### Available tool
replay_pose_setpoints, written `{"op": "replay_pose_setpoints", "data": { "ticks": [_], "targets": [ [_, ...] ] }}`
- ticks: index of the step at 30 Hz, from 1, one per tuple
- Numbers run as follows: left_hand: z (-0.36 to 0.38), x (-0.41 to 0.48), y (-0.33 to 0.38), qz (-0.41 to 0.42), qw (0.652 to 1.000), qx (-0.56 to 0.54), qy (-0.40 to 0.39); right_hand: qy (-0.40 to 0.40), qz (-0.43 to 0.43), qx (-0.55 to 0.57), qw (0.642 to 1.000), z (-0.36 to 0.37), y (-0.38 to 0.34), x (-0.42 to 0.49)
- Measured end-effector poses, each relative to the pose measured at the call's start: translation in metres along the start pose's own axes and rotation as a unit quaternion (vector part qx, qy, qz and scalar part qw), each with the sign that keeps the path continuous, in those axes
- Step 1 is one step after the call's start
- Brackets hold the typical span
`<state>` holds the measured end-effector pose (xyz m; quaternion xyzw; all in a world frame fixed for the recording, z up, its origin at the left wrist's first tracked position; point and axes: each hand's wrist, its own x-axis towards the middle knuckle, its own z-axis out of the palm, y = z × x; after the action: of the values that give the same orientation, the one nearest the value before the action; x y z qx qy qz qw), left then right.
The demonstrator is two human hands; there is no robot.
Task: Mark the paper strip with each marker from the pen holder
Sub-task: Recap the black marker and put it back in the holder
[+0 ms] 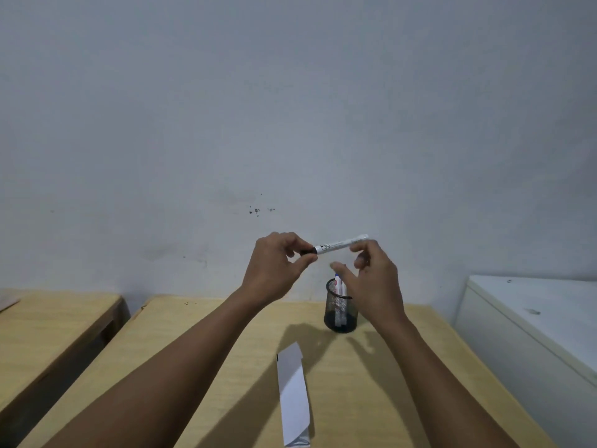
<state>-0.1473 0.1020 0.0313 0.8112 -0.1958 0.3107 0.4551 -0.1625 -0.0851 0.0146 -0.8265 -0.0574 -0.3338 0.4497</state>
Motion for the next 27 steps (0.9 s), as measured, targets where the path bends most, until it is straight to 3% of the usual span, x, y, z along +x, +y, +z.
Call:
{"op": "replay_pose_setpoints", "data": {
  "ticks": [3,6,12,18,23,27],
  "targets": [
    [0.018,0.017,0.007,0.062,0.996,0.036,-0.044,-0.044,-0.12,-0.08,0.989,-0.004,0.017,0.017],
    [0.036,0.033,0.009,0.087,0.994,0.017,-0.067,-0.025,-0.124,-0.045,0.991,-0.007,0.033,0.039],
    [0.091,0.066,-0.027,-0.076,0.991,0.044,-0.102,-0.02,0.017,0.008,1.0,0.003,0.081,0.066],
    [0.15,0.079,-0.067,-0.219,0.96,0.024,-0.175,-0.088,0.016,-0.088,0.992,0.023,0.125,0.073],
    [0.176,0.084,-0.083,-0.259,0.949,-0.04,-0.177,-0.178,0.028,-0.086,0.98,0.036,0.151,0.08],
    [0.187,0.085,-0.093,-0.269,0.945,-0.076,-0.17,-0.199,0.042,-0.041,0.978,0.039,0.162,0.085]
  ]
}}
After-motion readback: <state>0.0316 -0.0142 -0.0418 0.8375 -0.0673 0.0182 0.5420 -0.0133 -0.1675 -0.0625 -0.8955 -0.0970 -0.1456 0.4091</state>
